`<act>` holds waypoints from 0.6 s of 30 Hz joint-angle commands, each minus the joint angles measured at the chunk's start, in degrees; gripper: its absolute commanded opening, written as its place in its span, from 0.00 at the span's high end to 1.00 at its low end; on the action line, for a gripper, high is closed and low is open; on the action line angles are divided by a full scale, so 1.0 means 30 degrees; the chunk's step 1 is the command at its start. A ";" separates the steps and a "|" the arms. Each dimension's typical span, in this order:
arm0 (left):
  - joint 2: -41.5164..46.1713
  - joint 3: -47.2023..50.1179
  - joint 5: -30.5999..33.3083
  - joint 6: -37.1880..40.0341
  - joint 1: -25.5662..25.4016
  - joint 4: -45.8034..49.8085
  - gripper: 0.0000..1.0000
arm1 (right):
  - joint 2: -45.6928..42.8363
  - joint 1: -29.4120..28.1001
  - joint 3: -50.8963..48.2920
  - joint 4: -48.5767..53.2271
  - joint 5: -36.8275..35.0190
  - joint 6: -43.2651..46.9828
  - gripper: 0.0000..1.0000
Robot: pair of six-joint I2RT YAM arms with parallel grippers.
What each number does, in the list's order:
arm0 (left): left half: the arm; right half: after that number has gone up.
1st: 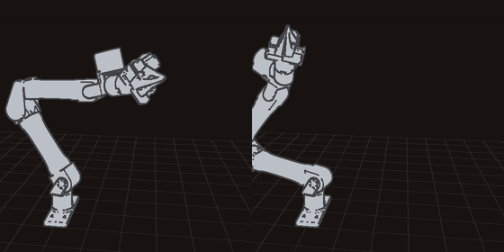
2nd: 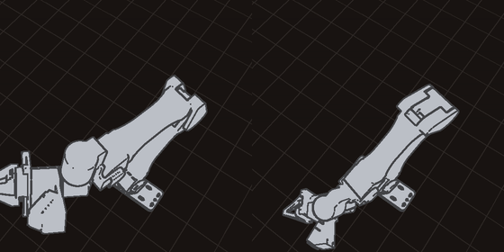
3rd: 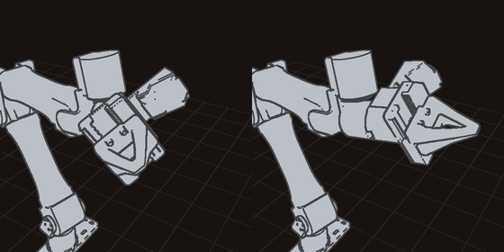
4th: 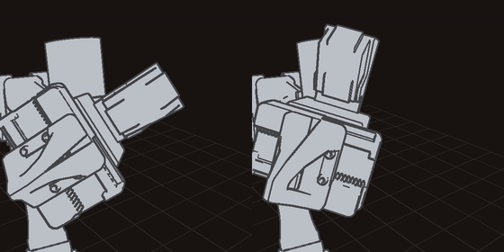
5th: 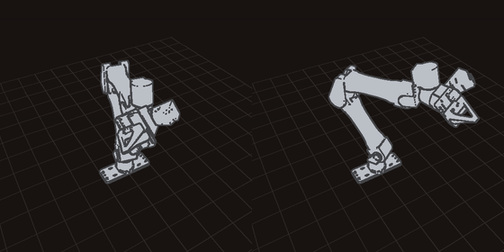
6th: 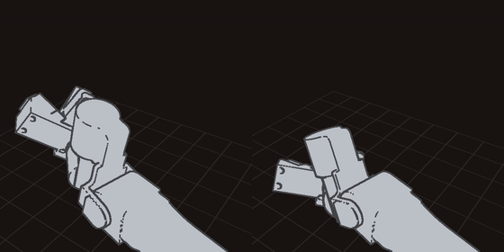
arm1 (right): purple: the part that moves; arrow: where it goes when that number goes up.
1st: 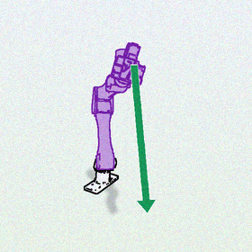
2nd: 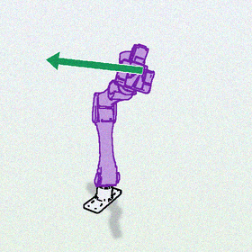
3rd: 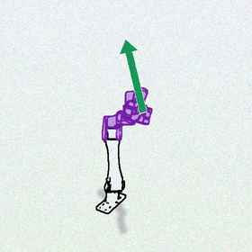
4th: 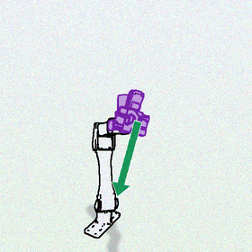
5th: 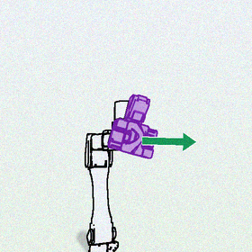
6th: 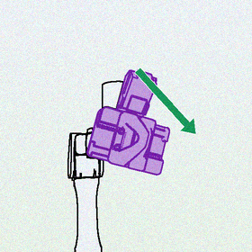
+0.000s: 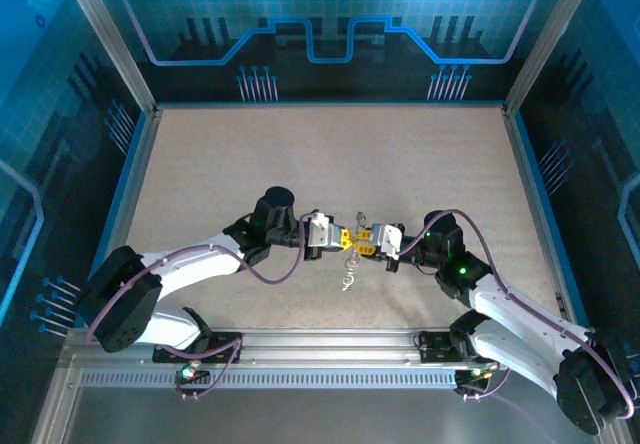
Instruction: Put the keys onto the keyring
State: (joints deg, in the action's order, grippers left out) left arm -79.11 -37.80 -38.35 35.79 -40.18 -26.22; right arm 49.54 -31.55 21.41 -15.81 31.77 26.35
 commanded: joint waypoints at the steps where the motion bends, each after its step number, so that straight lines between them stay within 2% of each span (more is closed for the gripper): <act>1: -0.0206 0.0647 -0.1316 -0.1998 -0.0229 -0.4496 1.00 | -0.0136 -0.0260 0.0070 -0.1683 0.0961 0.0033 0.92; 2: -0.0328 0.0770 -0.1356 -0.2238 -0.0214 -0.5090 1.00 | -0.0189 -0.0263 0.0072 -0.1644 0.0885 0.0063 0.99; 6: -0.0539 0.0859 -0.1130 -0.2172 -0.0223 -0.5021 1.00 | -0.0383 -0.0319 0.0098 -0.1167 0.0320 0.0448 1.00; 7: -0.0460 0.0892 -0.0698 -0.1972 -0.0213 -0.4703 0.88 | -0.0442 -0.0337 0.0201 -0.0868 -0.0072 0.0553 1.00; 8: -0.0315 0.0936 -0.0322 -0.1544 -0.0236 -0.4173 0.80 | -0.0462 -0.0406 0.0421 -0.0352 -0.0594 0.0639 1.00; 9: -0.0153 0.0872 -0.0077 -0.0905 -0.0229 -0.3330 0.79 | -0.0460 -0.0532 0.0670 0.0251 -0.1075 0.0799 1.00; 11: 0.0267 0.0241 0.0333 0.0776 -0.0256 -0.0539 0.79 | -0.0353 -0.0952 0.1204 0.1865 -0.2084 0.1256 1.00; 14: 0.0500 -0.1164 0.0811 0.2285 -0.0253 0.3536 0.83 | 0.0172 -0.1625 0.1614 0.2586 -0.2907 0.1729 1.00; 18: 0.0279 -0.2167 0.0938 0.3277 -0.0360 0.6003 0.87 | 0.0581 -0.2375 0.2191 0.3219 -0.4313 0.1929 1.00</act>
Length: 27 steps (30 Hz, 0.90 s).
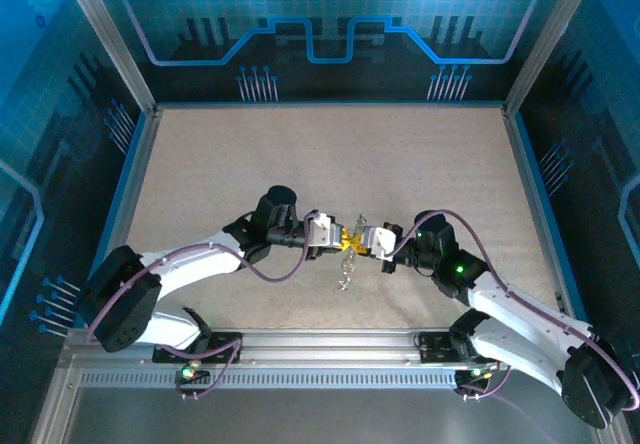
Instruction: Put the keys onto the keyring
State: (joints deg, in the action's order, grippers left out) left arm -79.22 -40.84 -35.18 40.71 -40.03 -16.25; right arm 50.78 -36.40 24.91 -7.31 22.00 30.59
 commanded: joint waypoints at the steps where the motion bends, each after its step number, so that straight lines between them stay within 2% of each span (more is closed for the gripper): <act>1: 0.0249 -0.1332 -0.0088 0.1920 -0.0502 0.3115 0.87 | 0.0260 -0.0871 0.1198 0.0698 -0.1332 0.0658 1.00; 7: 0.0136 -0.1636 0.0732 0.2393 -0.0822 0.3740 0.87 | 0.0417 -0.0987 0.1571 0.1236 -0.2203 0.0559 1.00; 10: -0.0004 -0.1895 0.0544 0.2562 -0.0867 0.4148 1.00 | 0.0263 -0.0991 0.1265 0.0791 -0.1660 0.0606 1.00; 12: 0.0039 -0.1729 0.0407 0.2194 -0.0880 0.3736 1.00 | -0.0182 -0.0769 0.0658 -0.0267 -0.0889 0.0380 1.00; 13: 0.0103 -0.1508 0.0236 0.1751 -0.0836 0.3066 1.00 | -0.0509 -0.0605 0.0312 -0.0884 -0.0380 0.0116 0.91; 14: 0.0170 -0.1252 -0.0072 0.1255 -0.0738 0.2253 1.00 | -0.0857 -0.0406 -0.0195 -0.1692 0.0076 -0.0245 0.83; 16: 0.0371 -0.0954 -0.1765 0.0557 -0.0362 0.1145 1.00 | -0.1313 0.0151 -0.1080 -0.3344 0.1113 -0.0974 0.77; 18: 0.0479 -0.0642 -0.3882 -0.0325 0.0126 -0.0252 1.00 | -0.1513 0.0755 -0.1637 -0.4065 0.2265 -0.1301 0.76; 20: 0.0451 -0.0323 -0.4910 -0.1620 0.0437 -0.1995 1.00 | -0.1714 0.1185 -0.1790 -0.4189 0.2844 -0.1485 0.77; 23: 0.0475 -0.0014 -0.5556 -0.2525 0.0755 -0.3680 1.00 | -0.2043 0.1432 -0.2175 -0.4814 0.3133 -0.1842 0.78; 27: 0.0688 0.0194 -0.5559 -0.2626 0.0826 -0.4226 1.00 | -0.2033 0.1704 -0.2192 -0.4880 0.3691 -0.1817 0.79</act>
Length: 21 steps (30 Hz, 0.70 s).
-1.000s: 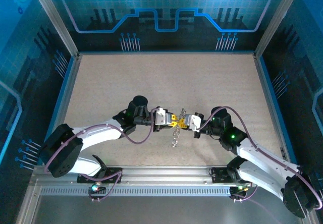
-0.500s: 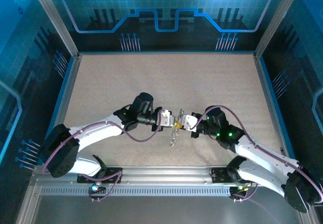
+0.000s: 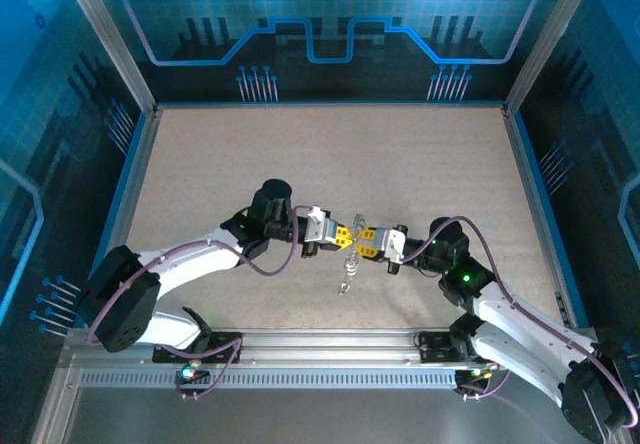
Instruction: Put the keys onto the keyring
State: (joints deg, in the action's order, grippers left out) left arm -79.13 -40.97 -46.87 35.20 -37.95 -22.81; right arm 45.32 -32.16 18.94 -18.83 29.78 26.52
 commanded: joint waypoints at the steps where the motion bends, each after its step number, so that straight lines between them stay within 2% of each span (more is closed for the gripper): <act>1: 0.0629 0.0268 -0.1731 -0.0908 0.0140 -0.2184 1.00 | -0.0303 0.0298 -0.0200 -0.1154 0.1189 -0.0534 0.80; 9: -0.0057 0.0700 -0.2502 -0.2049 0.0083 -0.4573 1.00 | 0.0010 0.0322 -0.0040 -0.1976 0.1847 -0.0590 0.81; 21: -0.0458 0.0942 -0.2507 -0.1891 -0.0073 -0.4656 1.00 | -0.1143 0.0350 -0.0755 -0.3041 0.1183 -0.1027 0.84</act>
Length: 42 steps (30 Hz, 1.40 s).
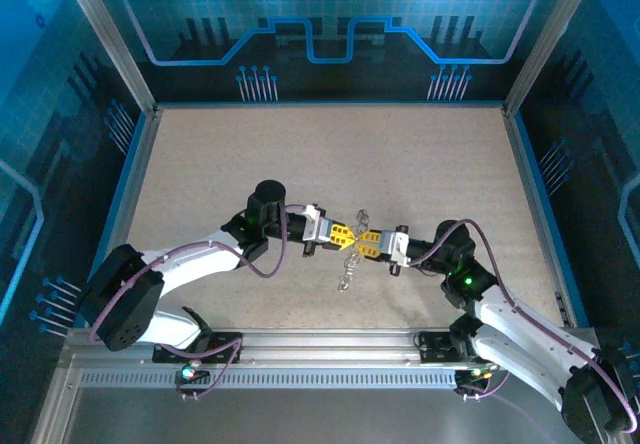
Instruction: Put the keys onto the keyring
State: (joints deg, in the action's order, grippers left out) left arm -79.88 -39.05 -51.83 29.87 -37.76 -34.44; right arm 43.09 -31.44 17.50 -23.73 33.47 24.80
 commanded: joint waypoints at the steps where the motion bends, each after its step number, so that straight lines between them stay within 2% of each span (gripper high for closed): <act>1: -0.0278 0.0335 -0.0843 -0.0103 -0.0138 -0.0802 1.00 | -0.0455 0.0109 -0.0489 -0.1974 -0.0216 -0.0772 0.84; 4: -0.0470 0.0246 -0.0970 -0.0112 -0.0153 -0.0833 1.00 | -0.0636 0.0109 -0.0887 -0.2740 -0.0334 -0.1291 0.84; 9: -0.0587 0.0215 -0.0916 -0.0257 -0.0242 -0.1176 1.00 | -0.0798 0.0113 -0.0632 -0.1819 -0.0208 -0.0829 0.86; 15: -0.0939 0.0235 -0.0671 -0.0764 -0.0354 -0.2089 1.00 | -0.0167 0.0006 -0.0391 -0.1683 0.0029 -0.0582 1.00; 16: -0.0957 0.0271 -0.0505 -0.0986 -0.0352 -0.2277 0.99 | -0.0183 -0.0045 -0.0275 -0.1413 -0.0278 -0.0479 1.00; 18: -0.0865 0.0297 -0.0052 -0.1060 -0.0352 -0.2090 0.80 | -0.0299 -0.0289 -0.0122 -0.0758 -0.1026 -0.0122 1.00; 19: -0.0672 0.0329 0.0165 -0.0733 -0.0346 -0.1590 0.76 | -0.0302 -0.0427 0.0108 -0.0064 -0.1493 0.0162 1.00; 24: 0.0580 -0.0566 0.1636 0.2979 -0.0338 0.4769 0.71 | -0.0053 -0.0874 0.1668 0.3594 -0.3207 0.1037 1.00; 27: 0.0957 -0.1544 0.2200 0.5004 -0.0355 0.8482 0.74 | 0.0472 -0.1274 0.2170 0.4516 -0.3588 0.1450 1.00; 29: 0.0910 -0.2084 0.2542 0.5422 -0.0386 0.9763 0.78 | 0.0896 -0.1535 0.2576 0.5123 -0.3900 0.1670 1.00; 34: 0.0672 -0.2344 0.3189 0.5599 -0.0707 0.9810 0.81 | 0.1652 -0.2205 0.3016 0.5625 -0.4570 0.2053 1.00; 40: 0.0319 -0.2853 0.4521 0.6594 -0.1088 1.1202 0.98 | 0.1487 -0.2234 0.3162 0.5771 -0.4434 0.1919 1.00; 42: 0.0288 -0.3251 0.4861 0.6996 -0.1236 1.2175 1.00 | 0.1529 -0.2234 0.3147 0.5775 -0.4332 0.1957 1.00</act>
State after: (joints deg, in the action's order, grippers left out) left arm -78.41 -46.09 -38.20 47.46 -40.27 -3.68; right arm 48.29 -37.52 24.75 -5.04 20.67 30.09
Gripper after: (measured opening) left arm 0.067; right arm 0.049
